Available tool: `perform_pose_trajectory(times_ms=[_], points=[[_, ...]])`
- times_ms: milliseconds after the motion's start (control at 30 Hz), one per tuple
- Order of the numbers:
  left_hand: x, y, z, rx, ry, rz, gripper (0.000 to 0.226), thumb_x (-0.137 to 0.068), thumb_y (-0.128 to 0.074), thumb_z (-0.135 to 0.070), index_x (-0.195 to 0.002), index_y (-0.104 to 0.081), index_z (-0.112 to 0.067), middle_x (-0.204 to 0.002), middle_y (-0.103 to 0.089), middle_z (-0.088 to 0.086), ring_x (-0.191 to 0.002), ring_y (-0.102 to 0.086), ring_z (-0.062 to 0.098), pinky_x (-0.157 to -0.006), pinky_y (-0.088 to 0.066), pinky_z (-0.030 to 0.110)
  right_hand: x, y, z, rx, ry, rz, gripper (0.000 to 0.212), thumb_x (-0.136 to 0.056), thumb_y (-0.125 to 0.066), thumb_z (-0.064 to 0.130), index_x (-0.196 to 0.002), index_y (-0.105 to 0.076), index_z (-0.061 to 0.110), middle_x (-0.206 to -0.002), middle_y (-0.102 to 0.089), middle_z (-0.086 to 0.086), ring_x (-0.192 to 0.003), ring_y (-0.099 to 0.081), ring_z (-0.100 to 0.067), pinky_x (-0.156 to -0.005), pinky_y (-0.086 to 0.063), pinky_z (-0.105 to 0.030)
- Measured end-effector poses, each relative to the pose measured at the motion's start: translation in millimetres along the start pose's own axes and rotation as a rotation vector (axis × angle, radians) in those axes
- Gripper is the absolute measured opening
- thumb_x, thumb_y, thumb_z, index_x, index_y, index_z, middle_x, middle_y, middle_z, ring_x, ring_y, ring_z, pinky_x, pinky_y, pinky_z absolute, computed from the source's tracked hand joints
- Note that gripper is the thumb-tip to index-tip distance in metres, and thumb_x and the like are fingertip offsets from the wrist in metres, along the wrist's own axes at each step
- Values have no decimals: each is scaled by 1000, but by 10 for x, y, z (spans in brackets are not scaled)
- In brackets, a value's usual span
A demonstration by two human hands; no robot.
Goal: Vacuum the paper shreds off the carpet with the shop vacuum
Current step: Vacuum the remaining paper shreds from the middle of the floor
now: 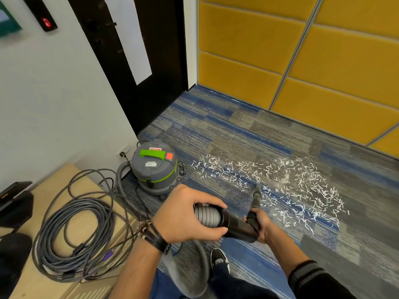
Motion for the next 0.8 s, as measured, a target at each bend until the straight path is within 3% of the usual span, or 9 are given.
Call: perform_pose_trajectory(times_ms=[233,433,633,733,800], points=[[-60,130,143,-61,57,-36,35,-66,-92,-38,-99,-84,-31,-90,-77,-24,-87,-73,-4,-81,-57,25,-132,-483,-74,60,-44,76,30,-103,-40,31,-86,-46,7,-61,-54,-11,-48,-52,-22,-47,-50,-25],[-84,367,135,-88,63,-90,36,-66,-92,-40,-100,-83,-33,-91,-77,-26,-86,-73,-4,-80,-57,22,-151,-909,-5,100,-64,147,26,-102,-44,31,-94,-45,7,-64,-54,-10,-49,-52,-21,-50,-49,-23],[-320,188,-74,-28,30,28,35,-66,-95,-36,-98,-83,-28,-86,-78,-18,-79,-73,1,-76,-57,25,-237,-658,71,209,-26,128,36,-99,-46,36,-116,-44,4,-80,-57,-17,-65,-55,-29,-61,-49,-32],[-396,146,-71,-10,30,24,35,-67,-96,-32,-99,-84,-27,-87,-78,-18,-80,-73,-1,-76,-55,20,-181,-476,184,207,-44,102,29,-102,-41,34,-106,-44,5,-74,-55,-14,-60,-52,-27,-53,-48,-27],[-413,192,-37,-16,49,-15,35,-67,-96,-32,-99,-84,-27,-89,-78,-19,-82,-73,-2,-79,-56,23,-221,-428,260,208,-22,62,27,-103,-41,33,-102,-44,6,-72,-56,-13,-60,-52,-26,-57,-47,-29]])
Point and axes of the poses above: each hand's wrist, its own x-axis away from the middle knuckle, its own y-axis out of the back of the hand, z = x × y, the point moved 6 cm from there along -x, towards the middle knuckle
